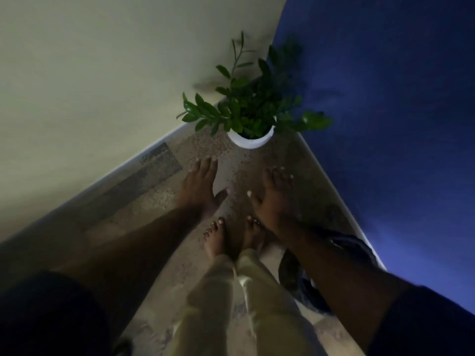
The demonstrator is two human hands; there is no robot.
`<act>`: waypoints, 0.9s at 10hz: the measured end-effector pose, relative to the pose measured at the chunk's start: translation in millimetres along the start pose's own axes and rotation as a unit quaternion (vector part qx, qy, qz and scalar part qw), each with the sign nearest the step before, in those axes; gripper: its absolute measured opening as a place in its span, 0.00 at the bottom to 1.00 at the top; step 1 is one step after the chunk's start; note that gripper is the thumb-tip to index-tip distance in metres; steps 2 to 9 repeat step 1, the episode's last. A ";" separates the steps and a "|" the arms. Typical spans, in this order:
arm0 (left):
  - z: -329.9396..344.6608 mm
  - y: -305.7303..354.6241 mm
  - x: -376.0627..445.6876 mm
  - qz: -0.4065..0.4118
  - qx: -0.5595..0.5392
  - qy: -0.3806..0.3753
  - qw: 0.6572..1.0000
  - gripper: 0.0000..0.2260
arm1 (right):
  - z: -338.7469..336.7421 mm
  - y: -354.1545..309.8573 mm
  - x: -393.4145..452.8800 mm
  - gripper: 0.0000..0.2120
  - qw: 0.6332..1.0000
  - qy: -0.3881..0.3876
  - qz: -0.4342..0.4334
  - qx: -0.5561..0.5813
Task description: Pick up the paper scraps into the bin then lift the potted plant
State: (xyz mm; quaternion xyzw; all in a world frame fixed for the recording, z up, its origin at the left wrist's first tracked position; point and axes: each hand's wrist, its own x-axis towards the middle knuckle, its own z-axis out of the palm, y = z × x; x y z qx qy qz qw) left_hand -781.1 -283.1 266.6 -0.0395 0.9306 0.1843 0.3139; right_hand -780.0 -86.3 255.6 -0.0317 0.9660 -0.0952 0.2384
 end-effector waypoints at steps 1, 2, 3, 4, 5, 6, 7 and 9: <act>-49.7 12.2 -48.9 0.040 0.033 0.071 0.996 0.37 | -59.1 -17.5 -37.6 0.37 0.999 0.049 -0.012 -0.009; -49.7 12.2 -48.9 0.040 0.033 0.071 0.996 0.37 | -59.1 -17.5 -37.6 0.37 0.999 0.049 -0.012 -0.009; -49.7 12.2 -48.9 0.040 0.033 0.071 0.996 0.37 | -59.1 -17.5 -37.6 0.37 0.999 0.049 -0.012 -0.009; -49.7 12.2 -48.9 0.040 0.033 0.071 0.996 0.37 | -59.1 -17.5 -37.6 0.37 0.999 0.049 -0.012 -0.009; -49.7 12.2 -48.9 0.040 0.033 0.071 0.996 0.37 | -59.1 -17.5 -37.6 0.37 0.999 0.049 -0.012 -0.009; -49.7 12.2 -48.9 0.040 0.033 0.071 0.996 0.37 | -59.1 -17.5 -37.6 0.37 0.999 0.049 -0.012 -0.009; -49.7 12.2 -48.9 0.040 0.033 0.071 0.996 0.37 | -59.1 -17.5 -37.6 0.37 0.999 0.049 -0.012 -0.009; -49.7 12.2 -48.9 0.040 0.033 0.071 0.996 0.37 | -59.1 -17.5 -37.6 0.37 0.999 0.049 -0.012 -0.009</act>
